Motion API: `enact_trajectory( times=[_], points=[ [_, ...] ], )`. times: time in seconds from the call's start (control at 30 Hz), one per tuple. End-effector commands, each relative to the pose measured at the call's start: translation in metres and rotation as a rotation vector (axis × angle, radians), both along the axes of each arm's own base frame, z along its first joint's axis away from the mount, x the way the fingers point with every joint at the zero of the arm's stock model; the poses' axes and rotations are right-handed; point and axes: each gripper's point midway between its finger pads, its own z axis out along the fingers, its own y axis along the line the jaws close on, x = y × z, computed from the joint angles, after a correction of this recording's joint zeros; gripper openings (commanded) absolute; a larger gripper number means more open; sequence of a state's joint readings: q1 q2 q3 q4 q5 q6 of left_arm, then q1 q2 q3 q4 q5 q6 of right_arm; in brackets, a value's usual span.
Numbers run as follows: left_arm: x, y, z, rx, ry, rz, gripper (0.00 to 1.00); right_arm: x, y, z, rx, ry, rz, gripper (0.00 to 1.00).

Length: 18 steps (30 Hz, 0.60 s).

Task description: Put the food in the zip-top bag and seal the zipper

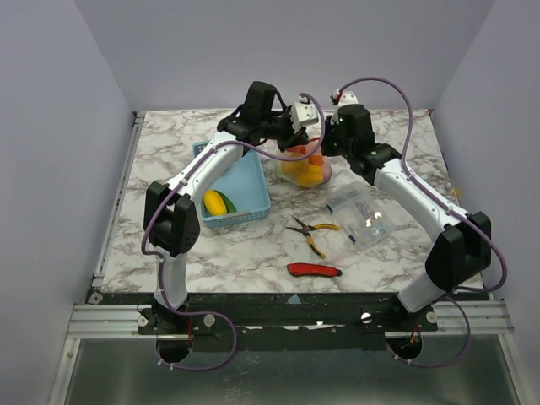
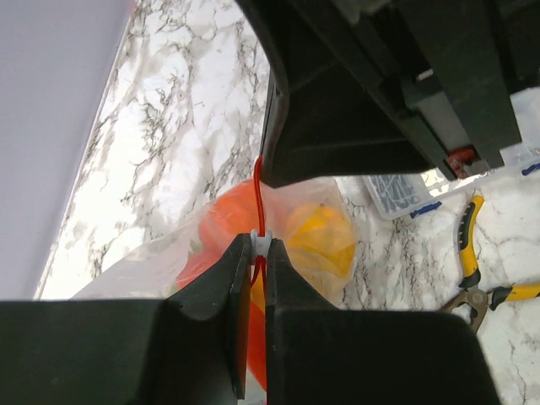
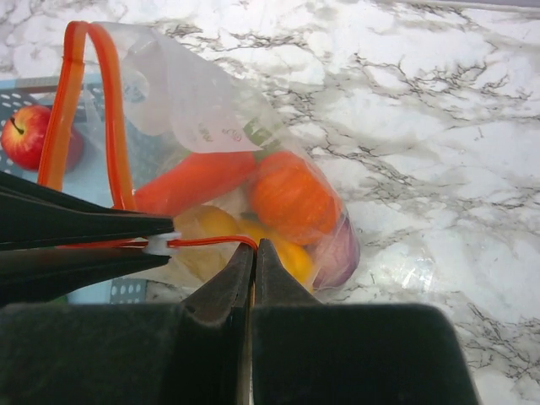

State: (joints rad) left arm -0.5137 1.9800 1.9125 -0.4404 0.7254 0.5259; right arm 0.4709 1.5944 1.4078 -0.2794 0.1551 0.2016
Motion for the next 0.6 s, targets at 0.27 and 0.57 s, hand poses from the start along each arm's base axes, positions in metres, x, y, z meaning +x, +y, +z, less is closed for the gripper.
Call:
enact_trajectory(
  times=[0.27, 0.57],
  points=[
    [-0.006, 0.025, 0.031, 0.01, -0.023, 0.097, 0.0, 0.013, -0.077, 0.005, 0.061, -0.036, -0.212, 0.0],
    [-0.001, 0.039, 0.041, 0.035, -0.048, 0.164, 0.0, 0.016, -0.104, 0.012, 0.093, -0.051, -0.235, 0.0]
  ],
)
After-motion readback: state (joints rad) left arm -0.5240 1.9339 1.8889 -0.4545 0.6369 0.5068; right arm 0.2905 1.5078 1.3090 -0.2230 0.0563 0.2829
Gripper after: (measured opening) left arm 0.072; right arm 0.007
